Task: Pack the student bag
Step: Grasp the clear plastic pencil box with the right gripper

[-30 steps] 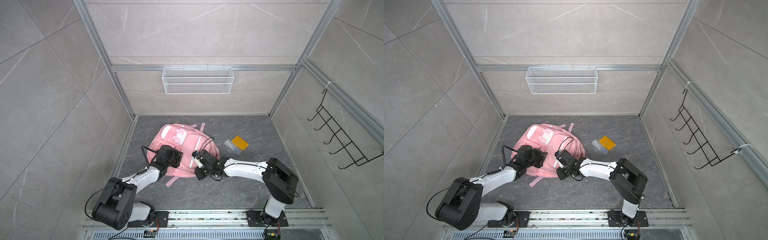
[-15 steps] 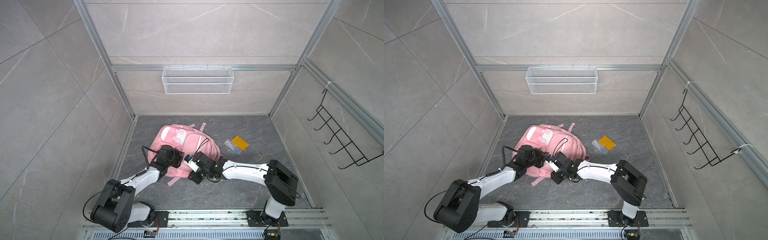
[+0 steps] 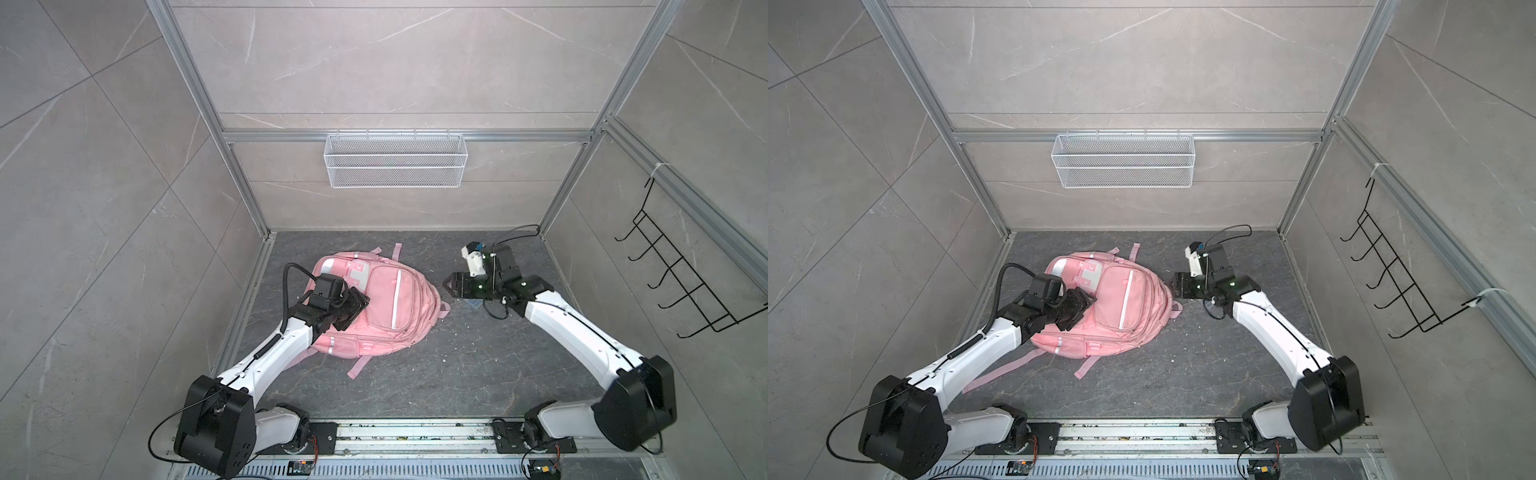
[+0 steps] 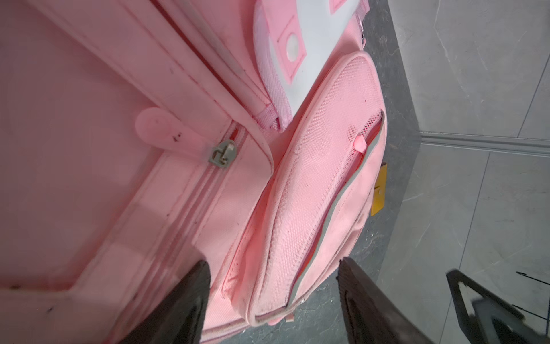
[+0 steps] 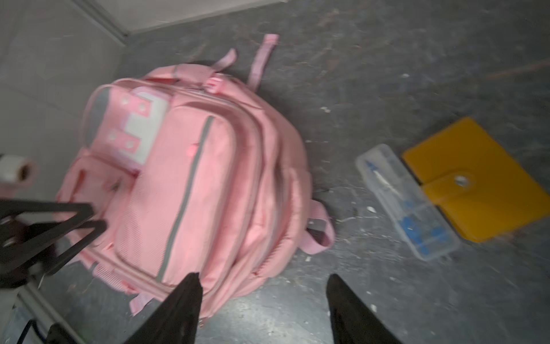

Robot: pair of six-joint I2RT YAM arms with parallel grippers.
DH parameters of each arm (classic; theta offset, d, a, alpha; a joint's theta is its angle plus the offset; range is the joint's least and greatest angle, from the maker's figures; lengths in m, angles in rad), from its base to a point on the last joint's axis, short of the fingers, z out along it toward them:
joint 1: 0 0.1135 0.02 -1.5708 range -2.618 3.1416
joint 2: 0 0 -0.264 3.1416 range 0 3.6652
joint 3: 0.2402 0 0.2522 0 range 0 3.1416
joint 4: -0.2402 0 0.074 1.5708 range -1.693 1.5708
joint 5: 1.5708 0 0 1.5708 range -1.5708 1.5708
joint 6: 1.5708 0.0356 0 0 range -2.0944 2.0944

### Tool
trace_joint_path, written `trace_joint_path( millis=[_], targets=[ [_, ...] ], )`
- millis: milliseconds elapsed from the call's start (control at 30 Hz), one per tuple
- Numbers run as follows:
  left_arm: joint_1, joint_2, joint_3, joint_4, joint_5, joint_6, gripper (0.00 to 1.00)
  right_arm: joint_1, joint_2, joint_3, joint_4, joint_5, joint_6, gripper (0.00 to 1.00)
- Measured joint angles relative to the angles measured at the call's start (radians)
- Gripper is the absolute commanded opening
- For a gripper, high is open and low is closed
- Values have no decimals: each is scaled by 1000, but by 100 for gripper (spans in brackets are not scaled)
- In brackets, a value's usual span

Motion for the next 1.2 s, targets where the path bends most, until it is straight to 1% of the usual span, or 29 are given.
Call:
trace_joint_path(
  millis=[33, 67, 233, 367, 500, 567, 700, 867, 1000, 1100, 1133, 1200],
  targets=[
    [-2, 0, 21, -30, 1, 42, 87, -34, 44, 26, -35, 1, -10, 83],
    [-4, -1, 43, -59, 3, 84, 88, -58, 87, 49, -68, 4, -22, 83],
    [-43, -2, 143, -157, 31, 259, 85, -99, 251, 153, -187, 21, -90, 83],
    [-117, 11, 204, -179, 87, 343, 85, -101, 371, 267, -254, 36, -155, 81],
    [-190, 55, 243, -154, 132, 356, 84, -101, 474, 353, -293, 55, -212, 79],
    [-209, 70, 243, -135, 142, 348, 84, -101, 515, 381, -307, 68, -230, 79],
    [-213, 91, 244, -88, 156, 321, 84, -101, 581, 414, -332, 96, -261, 77],
    [-213, 124, 267, -85, 156, 307, 84, -101, 653, 442, -348, 129, -280, 74],
    [-213, 126, 272, -94, 156, 306, 84, -101, 666, 462, -351, 145, -296, 69],
    [-210, 128, 275, -96, 156, 306, 84, -100, 669, 463, -349, 161, -301, 69],
    [-209, 132, 277, -96, 156, 306, 84, -99, 669, 461, -347, 168, -302, 67],
    [-208, 144, 282, -95, 156, 305, 84, -95, 669, 455, -342, 192, -305, 68]
  ],
)
